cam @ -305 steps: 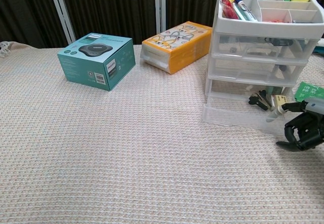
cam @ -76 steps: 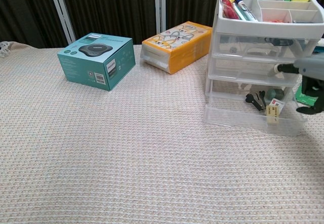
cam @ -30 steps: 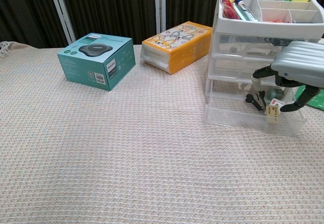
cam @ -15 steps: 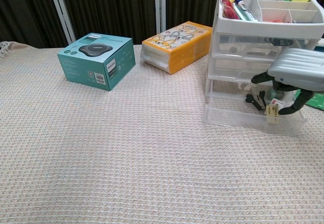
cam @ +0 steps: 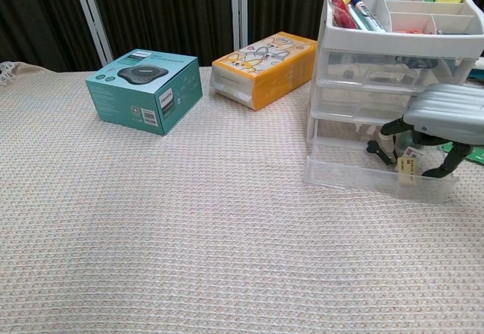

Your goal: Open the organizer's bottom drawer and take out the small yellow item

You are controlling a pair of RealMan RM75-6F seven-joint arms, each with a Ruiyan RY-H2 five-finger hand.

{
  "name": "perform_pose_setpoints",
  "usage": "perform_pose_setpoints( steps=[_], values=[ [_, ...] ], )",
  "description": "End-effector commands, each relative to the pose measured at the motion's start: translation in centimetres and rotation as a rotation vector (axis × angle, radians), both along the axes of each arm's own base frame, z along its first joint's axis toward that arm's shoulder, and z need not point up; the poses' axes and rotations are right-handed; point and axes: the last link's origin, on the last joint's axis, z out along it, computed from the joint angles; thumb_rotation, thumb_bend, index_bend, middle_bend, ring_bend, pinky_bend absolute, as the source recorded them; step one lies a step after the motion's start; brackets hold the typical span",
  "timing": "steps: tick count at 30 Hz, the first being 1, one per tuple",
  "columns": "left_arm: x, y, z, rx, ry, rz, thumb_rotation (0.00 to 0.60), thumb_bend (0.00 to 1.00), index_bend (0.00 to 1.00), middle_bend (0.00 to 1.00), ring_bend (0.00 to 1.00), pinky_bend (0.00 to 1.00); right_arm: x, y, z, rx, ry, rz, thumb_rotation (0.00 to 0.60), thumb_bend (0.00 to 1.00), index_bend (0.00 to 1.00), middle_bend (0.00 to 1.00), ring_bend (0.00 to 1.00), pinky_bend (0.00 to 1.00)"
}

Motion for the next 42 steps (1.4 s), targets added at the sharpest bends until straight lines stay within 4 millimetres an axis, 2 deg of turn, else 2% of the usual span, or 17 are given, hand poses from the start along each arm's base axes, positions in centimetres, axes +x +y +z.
perform_pose_setpoints(
  steps=[1, 19, 29, 42],
  values=[
    [0.0, 0.0, 0.0, -0.001, 0.000, 0.002, 0.600, 0.16, 0.00, 0.00, 0.00, 0.00, -0.1, 0.1, -0.2, 0.004, -0.001, 0.002, 0.600, 0.00, 0.47, 1.00, 0.99, 0.63],
    [0.2, 0.1, -0.1, -0.008, -0.002, 0.005, 0.600, 0.16, 0.00, 0.00, 0.00, 0.00, -0.8, -0.1, -1.1, 0.000, 0.033, -0.014, 0.600, 0.00, 0.49, 1.00, 0.99, 0.63],
    [0.1, 0.1, -0.2, -0.012, -0.006, 0.009, 0.600, 0.16, 0.00, 0.00, 0.00, 0.00, -0.9, 0.1, -1.5, 0.008, 0.023, -0.019, 0.600, 0.00, 0.62, 1.00, 0.99, 0.63],
    [0.2, 0.2, -0.2, -0.015, -0.009, 0.007, 0.600, 0.16, 0.00, 0.00, 0.00, 0.00, -0.9, 0.2, -1.5, 0.003, 0.017, -0.016, 0.600, 0.04, 0.66, 1.00, 0.99, 0.63]
  ],
)
